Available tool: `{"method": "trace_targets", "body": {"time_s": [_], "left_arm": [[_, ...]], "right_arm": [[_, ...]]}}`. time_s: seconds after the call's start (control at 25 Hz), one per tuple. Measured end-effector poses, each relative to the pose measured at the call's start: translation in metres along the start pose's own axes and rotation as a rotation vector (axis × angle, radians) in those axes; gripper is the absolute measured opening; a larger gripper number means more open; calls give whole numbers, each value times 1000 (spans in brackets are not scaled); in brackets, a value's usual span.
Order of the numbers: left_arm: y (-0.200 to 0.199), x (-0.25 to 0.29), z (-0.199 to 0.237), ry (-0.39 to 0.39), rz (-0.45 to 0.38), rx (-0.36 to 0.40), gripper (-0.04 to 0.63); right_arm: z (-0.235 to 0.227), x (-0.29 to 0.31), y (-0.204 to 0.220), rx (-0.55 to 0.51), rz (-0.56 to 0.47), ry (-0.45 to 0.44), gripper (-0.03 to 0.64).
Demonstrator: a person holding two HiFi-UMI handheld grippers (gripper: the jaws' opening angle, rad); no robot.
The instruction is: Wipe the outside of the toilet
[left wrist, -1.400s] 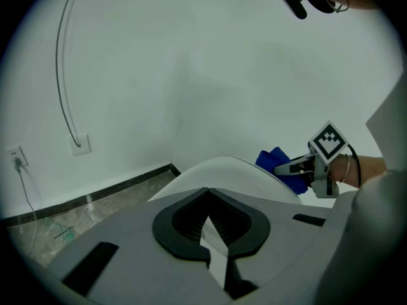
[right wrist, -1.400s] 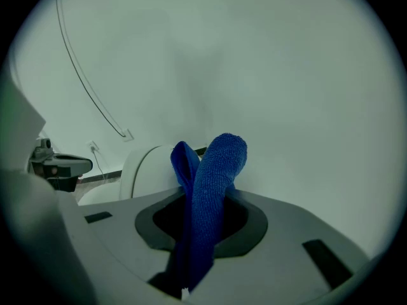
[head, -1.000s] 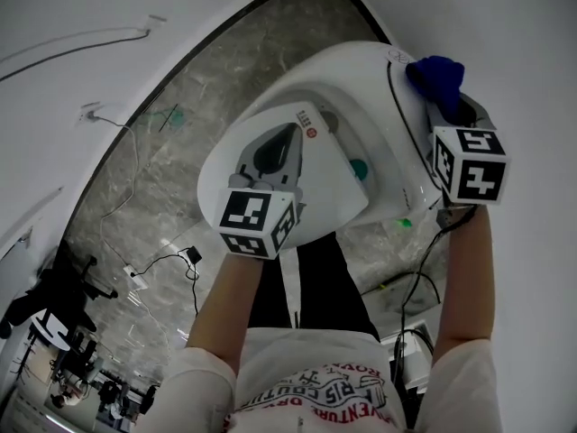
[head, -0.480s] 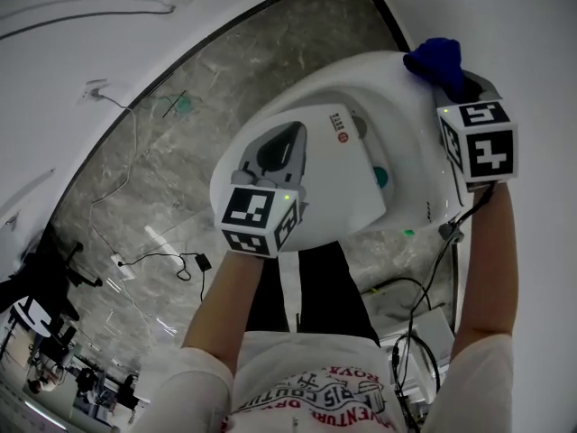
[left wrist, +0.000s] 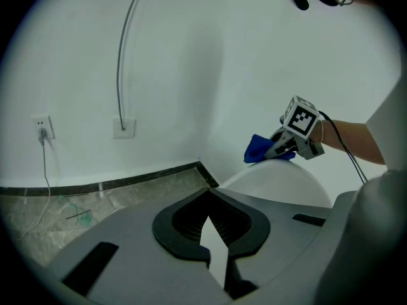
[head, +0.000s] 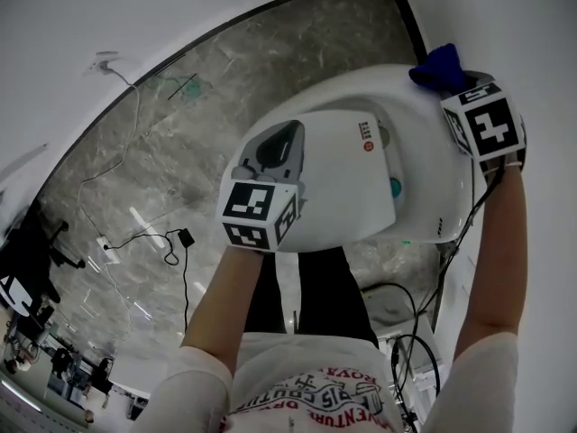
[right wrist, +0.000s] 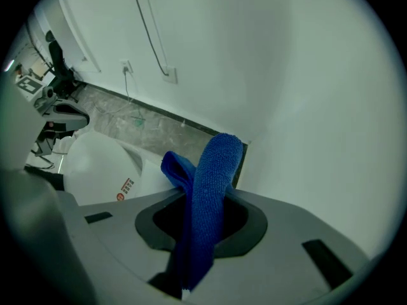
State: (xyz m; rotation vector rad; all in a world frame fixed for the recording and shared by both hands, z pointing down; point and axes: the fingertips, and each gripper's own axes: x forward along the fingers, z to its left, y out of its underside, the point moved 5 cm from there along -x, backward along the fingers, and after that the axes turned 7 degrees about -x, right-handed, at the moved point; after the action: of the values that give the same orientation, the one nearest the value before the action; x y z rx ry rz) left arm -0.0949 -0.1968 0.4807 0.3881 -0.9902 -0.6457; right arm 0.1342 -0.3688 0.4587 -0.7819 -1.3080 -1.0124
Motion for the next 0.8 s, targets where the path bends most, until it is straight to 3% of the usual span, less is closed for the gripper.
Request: {"method": "trace_targets", "body": {"time_s": [0.16,0.64,0.8], "left_arm": [[12,-3,11,-24,10,-10,6],[39,-15,49,-77,5,-90,6],[53,-22,60,-100,28,-52,6]], "right_arm": [[5,24,-20,-93,55,-40,75],[29,74,-62,-236,196,-141,75],[59,93,-82,-358,221,-204,75]]}}
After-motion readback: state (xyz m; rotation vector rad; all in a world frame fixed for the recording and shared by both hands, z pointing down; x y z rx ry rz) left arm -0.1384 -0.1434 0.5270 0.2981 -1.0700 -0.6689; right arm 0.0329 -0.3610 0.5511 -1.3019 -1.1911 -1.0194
